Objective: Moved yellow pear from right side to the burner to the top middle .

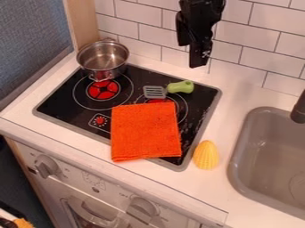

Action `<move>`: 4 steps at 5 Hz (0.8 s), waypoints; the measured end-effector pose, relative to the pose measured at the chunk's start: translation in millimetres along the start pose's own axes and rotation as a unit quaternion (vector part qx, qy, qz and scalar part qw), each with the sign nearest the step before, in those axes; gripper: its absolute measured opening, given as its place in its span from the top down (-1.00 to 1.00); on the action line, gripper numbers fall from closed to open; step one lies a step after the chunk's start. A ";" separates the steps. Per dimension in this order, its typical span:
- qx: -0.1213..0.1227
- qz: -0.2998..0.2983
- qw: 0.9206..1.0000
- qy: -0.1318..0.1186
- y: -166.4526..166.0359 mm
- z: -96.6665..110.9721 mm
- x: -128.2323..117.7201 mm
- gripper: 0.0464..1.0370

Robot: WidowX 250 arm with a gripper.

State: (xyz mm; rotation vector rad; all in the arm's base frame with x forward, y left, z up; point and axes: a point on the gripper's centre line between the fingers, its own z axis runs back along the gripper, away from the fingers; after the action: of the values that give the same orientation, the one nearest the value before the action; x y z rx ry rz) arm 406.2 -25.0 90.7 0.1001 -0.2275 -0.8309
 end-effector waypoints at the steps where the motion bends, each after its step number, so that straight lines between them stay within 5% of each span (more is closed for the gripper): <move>1: -0.014 0.003 1.000 0.015 -5.4 -13.2 -5.6 -0.93; 2: -0.021 -0.008 0.999 0.040 -25.3 -18.1 -16.1 -0.93; 3: -0.006 -0.025 0.999 0.037 -36.2 -3.8 -10.5 -0.93; 4: -0.017 -0.035 0.998 0.041 -49.8 -8.3 -15.1 -0.93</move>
State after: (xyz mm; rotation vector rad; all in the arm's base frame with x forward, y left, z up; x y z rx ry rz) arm 362.5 -47.3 71.4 0.1113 -0.1336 -0.8989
